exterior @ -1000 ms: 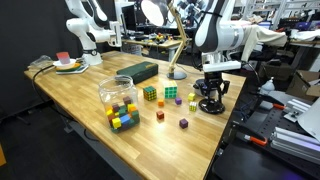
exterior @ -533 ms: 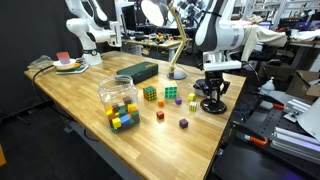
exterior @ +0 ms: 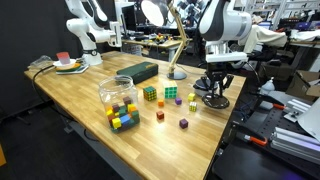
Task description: Put the blue block in the pot and cover it with the lid on the table
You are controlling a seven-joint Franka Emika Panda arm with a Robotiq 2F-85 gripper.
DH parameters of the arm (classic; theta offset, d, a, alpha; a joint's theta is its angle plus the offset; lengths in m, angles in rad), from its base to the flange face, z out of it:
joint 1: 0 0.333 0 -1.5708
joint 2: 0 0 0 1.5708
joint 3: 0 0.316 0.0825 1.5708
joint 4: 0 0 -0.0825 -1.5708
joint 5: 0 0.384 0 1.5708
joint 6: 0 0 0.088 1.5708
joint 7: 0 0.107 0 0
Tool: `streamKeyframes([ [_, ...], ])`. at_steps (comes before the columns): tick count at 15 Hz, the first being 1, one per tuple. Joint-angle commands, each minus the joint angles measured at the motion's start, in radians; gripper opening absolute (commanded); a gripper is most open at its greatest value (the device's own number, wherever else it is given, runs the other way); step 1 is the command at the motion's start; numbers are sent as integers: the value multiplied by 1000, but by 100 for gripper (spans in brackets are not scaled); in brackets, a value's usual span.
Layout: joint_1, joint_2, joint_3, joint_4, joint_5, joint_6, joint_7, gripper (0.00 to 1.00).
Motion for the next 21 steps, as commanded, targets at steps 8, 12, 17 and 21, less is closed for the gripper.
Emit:
streamKeyframes([
  [8,-5,-310,-29,-50,-361,-31,413,8],
  [12,-56,-258,-55,40,-264,-7,342,8],
  [17,-79,-220,-84,83,-226,-9,310,33],
  [21,-74,-222,-76,80,-227,-10,315,33],
])
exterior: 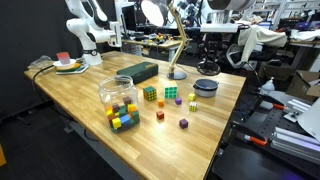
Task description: Put the blue block in the pot and cover it with the lid on the table
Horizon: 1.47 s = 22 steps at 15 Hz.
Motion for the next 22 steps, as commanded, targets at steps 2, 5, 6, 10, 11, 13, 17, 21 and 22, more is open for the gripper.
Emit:
streamKeyframes([
  [2,-3,0,2,1,-1,-2,1,8],
  [5,-7,25,0,18,9,-6,-23,8],
  [6,-8,37,0,25,14,-10,-33,8],
  [10,-13,83,-6,61,26,-26,-73,8],
  [11,-14,95,-8,73,27,-30,-84,8],
  [13,-16,126,-12,98,33,-36,-108,8],
  [17,-25,184,-14,145,73,-57,-177,8],
  [21,-33,238,-27,190,93,-86,-222,8],
  [22,-35,251,-30,202,94,-95,-232,8],
])
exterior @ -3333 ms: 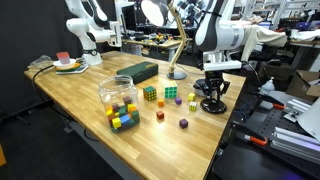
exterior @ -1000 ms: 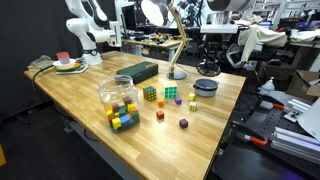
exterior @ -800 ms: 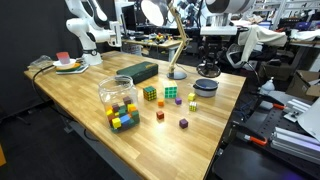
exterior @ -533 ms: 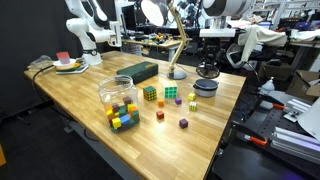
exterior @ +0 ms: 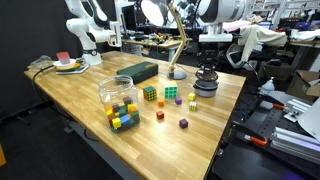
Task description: Put the blue block in the pot and cover it with the lid on the table
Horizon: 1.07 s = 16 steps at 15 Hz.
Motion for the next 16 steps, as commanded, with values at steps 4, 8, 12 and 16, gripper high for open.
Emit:
streamKeyframes([
  [4,-16,75,-9,87,28,-93,-75,8],
  [8,-7,109,-4,115,21,-126,-88,8],
  [12,-1,138,0,131,20,-147,-90,8],
  [16,1,149,-5,142,11,-168,-89,38],
])
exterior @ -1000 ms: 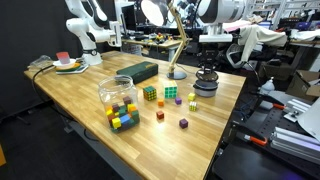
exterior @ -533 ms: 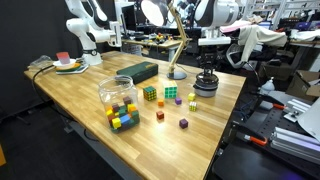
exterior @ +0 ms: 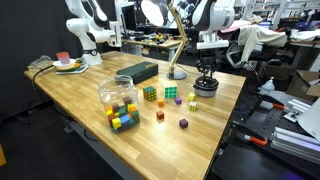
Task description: Put the blue block in the pot and cover it with the lid on the table
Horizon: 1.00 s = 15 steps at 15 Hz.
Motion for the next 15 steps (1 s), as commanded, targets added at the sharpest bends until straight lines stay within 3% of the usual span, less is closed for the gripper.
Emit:
streamKeyframes([
  [1,-2,9,-7,31,7,-54,-26,60],
  [4,3,-1,-12,33,-1,-52,-19,69],
  [8,22,-56,-5,-16,-16,-25,-26,97],
  [9,31,-83,2,-42,-16,-19,-31,100],
  [10,26,-23,-5,11,-4,-23,-9,85],
  [12,40,-54,0,-15,-6,-23,-8,99],
  [15,40,-66,-2,-26,-8,-22,-12,100],
])
